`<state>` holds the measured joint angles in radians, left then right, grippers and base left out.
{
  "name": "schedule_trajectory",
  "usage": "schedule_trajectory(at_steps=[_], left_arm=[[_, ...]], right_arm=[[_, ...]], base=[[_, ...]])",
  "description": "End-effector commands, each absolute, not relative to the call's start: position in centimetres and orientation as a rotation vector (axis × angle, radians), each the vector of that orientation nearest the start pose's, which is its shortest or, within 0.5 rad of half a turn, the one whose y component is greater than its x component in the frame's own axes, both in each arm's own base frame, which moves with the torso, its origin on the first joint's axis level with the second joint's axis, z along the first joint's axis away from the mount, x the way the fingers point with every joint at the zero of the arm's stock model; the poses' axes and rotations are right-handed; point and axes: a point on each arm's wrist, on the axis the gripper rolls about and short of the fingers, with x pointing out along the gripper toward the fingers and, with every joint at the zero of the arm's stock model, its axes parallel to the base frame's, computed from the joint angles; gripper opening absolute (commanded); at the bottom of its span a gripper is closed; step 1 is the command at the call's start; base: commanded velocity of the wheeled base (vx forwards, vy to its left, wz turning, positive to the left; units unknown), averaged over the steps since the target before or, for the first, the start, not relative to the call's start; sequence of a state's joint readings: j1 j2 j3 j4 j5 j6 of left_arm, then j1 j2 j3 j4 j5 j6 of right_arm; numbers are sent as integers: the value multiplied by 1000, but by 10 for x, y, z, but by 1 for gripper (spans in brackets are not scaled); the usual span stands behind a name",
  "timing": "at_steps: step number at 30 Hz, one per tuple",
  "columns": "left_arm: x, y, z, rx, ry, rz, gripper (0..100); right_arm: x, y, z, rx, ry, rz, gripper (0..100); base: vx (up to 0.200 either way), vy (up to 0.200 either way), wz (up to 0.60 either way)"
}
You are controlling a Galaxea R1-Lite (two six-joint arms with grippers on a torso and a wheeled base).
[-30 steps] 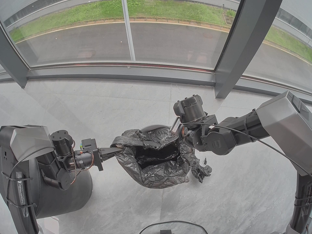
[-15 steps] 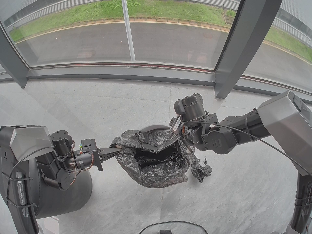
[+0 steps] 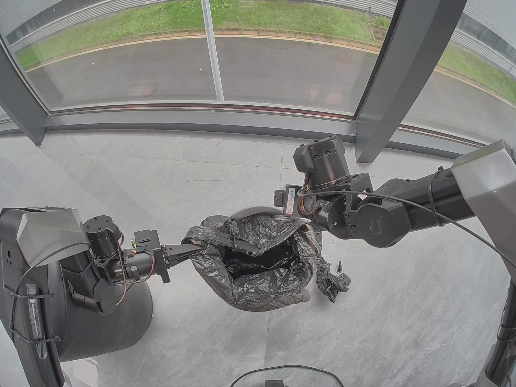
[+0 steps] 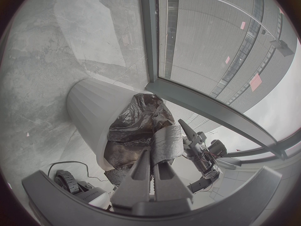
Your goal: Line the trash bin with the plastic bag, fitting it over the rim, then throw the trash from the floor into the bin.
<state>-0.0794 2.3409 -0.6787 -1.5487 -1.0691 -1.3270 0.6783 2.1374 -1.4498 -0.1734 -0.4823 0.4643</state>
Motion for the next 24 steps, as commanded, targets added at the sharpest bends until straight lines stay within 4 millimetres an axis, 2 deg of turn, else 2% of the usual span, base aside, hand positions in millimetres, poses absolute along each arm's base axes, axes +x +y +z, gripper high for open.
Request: schedule_trajectory(at_steps=[1, 4, 6, 9, 12, 14, 17, 24], left_arm=[[356, -48, 24, -1224, 849, -902, 0], [356, -47, 24, -1225, 848, -901, 0], [356, -47, 24, -1225, 848, -901, 0], [355, -47, 24, -1226, 850, -900, 0], [355, -47, 24, -1224, 849, -901, 0], [355, -47, 24, -1224, 848, -901, 0], [355, -47, 24, -1223, 848, -901, 0], [355, -47, 23, -1224, 848, -899, 0]], right_arm=[[312, 254, 179, -282, 409, 371, 100], [302, 246, 165, -586, 407, 544, 100], [302, 246, 154, -670, 413, 590, 100], [309, 257, 137, -666, 436, 609, 100], [312, 266, 134, -659, 422, 618, 100], [315, 279, 123, -650, 398, 629, 100], [310, 294, 114, -645, 357, 650, 100], [300, 312, 93, -661, 386, 690, 100]], base=[[0, 0, 0], [0, 0, 0], [0, 0, 0], [0, 0, 0], [0, 0, 0], [0, 0, 0], [0, 0, 0], [0, 0, 0]])
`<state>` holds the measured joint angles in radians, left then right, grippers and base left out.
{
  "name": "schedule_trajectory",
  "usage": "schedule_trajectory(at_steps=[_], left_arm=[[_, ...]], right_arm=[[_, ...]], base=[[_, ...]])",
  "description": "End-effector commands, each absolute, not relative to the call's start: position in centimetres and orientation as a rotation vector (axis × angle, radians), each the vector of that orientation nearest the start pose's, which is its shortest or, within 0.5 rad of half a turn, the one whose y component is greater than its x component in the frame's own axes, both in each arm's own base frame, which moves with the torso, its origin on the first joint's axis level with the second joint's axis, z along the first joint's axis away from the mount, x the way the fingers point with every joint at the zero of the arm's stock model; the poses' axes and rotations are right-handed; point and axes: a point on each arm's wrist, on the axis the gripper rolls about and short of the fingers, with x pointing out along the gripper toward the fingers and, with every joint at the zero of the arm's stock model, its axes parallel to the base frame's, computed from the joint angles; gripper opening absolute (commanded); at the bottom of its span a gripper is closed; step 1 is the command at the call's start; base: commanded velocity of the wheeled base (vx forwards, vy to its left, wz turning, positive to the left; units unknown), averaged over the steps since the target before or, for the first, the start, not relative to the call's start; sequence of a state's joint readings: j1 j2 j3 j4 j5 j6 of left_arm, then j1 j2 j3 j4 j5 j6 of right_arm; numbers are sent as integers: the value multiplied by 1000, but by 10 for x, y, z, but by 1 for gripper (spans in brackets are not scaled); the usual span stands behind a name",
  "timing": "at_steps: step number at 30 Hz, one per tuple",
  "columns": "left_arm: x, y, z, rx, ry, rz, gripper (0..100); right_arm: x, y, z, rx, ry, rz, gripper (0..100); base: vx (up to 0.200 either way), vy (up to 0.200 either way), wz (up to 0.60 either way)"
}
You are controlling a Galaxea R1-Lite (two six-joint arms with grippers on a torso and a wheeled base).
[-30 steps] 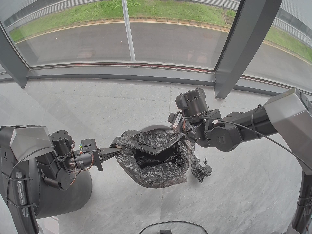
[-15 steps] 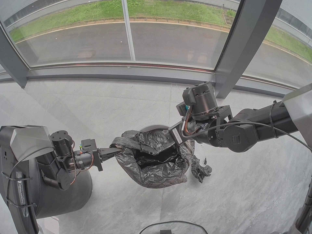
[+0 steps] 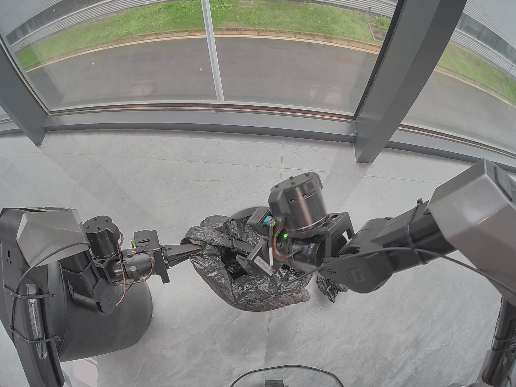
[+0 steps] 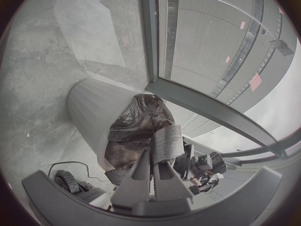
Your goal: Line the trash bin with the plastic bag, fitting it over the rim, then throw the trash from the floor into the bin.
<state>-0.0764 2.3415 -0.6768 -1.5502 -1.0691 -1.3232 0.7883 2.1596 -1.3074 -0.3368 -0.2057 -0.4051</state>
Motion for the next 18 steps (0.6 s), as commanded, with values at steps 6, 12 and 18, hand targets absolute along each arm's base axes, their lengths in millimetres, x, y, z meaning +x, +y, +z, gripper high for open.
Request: schedule_trajectory(at_steps=[6, 12, 18], left_arm=[[355, -47, 23, -1224, 848, -899, 0], [355, -47, 23, -1224, 849, -900, 0], [355, -47, 23, -1224, 848, -899, 0]], right_arm=[[301, 313, 85, -661, 404, 688, 100], [302, 311, 89, -658, 399, 678, 100], [305, 314, 68, -671, 440, 680, 100]], base=[[0, 0, 0], [0, 0, 0], [0, 0, 0]])
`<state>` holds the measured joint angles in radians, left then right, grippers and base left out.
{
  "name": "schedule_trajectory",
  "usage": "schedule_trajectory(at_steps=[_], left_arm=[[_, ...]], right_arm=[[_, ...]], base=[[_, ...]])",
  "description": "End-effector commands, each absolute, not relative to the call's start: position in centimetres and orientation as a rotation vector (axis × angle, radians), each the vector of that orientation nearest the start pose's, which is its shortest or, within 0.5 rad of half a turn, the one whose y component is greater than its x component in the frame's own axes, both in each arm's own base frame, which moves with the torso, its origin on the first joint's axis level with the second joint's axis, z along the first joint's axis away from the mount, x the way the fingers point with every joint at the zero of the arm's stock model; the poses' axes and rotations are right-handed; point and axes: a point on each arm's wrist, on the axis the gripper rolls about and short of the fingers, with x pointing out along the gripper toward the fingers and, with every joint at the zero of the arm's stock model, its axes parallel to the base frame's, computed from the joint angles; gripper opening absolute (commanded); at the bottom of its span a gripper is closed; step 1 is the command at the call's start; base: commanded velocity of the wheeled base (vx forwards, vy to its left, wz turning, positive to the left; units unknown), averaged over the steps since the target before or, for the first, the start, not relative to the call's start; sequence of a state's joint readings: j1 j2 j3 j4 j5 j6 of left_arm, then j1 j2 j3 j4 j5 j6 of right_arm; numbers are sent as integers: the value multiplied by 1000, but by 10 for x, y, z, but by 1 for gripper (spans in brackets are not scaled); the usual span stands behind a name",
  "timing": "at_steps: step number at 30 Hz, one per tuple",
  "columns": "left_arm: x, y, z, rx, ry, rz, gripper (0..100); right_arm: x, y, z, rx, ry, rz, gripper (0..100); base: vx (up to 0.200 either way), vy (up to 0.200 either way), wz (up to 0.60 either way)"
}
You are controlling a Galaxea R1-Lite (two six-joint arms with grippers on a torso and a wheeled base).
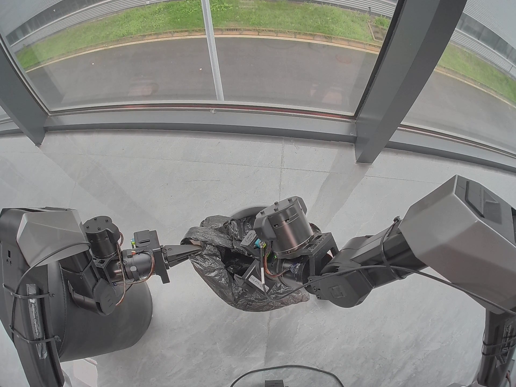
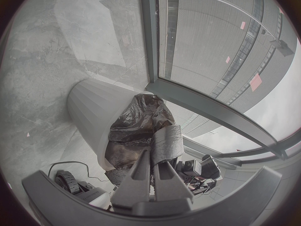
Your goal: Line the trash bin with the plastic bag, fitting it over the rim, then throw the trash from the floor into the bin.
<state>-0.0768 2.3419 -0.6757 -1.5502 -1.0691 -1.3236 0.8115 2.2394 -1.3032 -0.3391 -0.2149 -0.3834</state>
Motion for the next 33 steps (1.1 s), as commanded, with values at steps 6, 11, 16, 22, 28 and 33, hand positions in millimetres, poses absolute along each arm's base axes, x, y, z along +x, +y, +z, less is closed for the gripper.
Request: schedule_trajectory(at_steps=[6, 11, 16, 22, 28, 33], left_arm=[[355, -47, 23, -1224, 848, -899, 0], [355, -47, 23, -1224, 848, -899, 0], [355, -47, 23, -1224, 847, -898, 0], [355, -47, 23, -1223, 846, -898, 0], [355, -46, 23, -1224, 848, -897, 0], [355, -46, 23, -1223, 848, -897, 0]], right_arm=[[309, 313, 62, -674, 451, 663, 100], [318, 309, 62, -666, 451, 640, 100], [322, 308, 59, -666, 456, 632, 100], [324, 310, 60, -660, 447, 629, 100], [331, 316, 57, -658, 434, 615, 100], [335, 320, 56, -656, 424, 606, 100]], base=[[0, 0, 0], [0, 0, 0], [0, 0, 0], [0, 0, 0], [0, 0, 0], [0, 0, 0]])
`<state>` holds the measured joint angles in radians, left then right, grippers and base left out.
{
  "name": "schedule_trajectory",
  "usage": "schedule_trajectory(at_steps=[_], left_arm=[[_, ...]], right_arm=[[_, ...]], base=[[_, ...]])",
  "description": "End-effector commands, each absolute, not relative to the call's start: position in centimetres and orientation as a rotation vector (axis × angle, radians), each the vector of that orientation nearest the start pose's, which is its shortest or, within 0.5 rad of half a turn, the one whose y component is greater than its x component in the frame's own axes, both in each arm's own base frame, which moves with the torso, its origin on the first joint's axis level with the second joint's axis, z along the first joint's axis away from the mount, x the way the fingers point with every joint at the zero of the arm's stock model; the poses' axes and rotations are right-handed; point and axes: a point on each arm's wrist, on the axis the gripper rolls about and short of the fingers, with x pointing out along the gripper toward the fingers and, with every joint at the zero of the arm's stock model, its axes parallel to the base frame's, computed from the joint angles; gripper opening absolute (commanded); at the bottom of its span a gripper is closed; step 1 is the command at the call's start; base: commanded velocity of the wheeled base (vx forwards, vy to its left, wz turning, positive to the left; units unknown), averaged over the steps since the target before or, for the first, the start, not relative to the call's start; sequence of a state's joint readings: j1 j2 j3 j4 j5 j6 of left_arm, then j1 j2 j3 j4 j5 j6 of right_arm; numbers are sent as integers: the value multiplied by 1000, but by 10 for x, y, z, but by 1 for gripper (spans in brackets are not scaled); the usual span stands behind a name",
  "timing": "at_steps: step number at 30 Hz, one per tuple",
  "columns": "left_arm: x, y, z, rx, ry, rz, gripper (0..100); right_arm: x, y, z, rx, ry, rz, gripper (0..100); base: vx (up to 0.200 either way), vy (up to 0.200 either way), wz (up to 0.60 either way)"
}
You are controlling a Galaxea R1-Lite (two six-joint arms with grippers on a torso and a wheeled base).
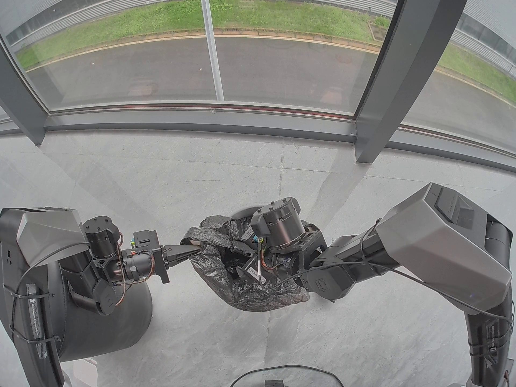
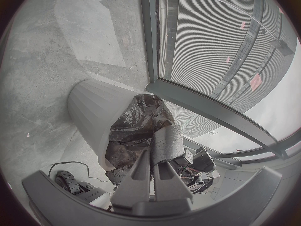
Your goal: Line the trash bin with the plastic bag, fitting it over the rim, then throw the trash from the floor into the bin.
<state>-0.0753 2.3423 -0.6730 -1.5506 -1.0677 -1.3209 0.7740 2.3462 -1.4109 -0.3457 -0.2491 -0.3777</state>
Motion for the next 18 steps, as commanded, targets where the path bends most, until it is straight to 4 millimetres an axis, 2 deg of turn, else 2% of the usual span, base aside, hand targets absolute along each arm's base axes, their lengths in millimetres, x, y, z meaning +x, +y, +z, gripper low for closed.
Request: schedule_trajectory(at_steps=[1, 8, 9, 18], left_arm=[[355, -46, 23, -1223, 848, -897, 0], [355, -46, 23, -1223, 848, -897, 0], [355, -46, 23, -1223, 848, -897, 0], [355, -46, 23, -1223, 848, -897, 0]], right_arm=[[335, 320, 56, -656, 424, 606, 100], [341, 320, 51, -657, 427, 590, 100], [344, 319, 53, -652, 422, 583, 0], [346, 322, 62, -641, 396, 566, 0]], base=[[0, 0, 0], [0, 0, 0], [0, 0, 0], [0, 0, 0]])
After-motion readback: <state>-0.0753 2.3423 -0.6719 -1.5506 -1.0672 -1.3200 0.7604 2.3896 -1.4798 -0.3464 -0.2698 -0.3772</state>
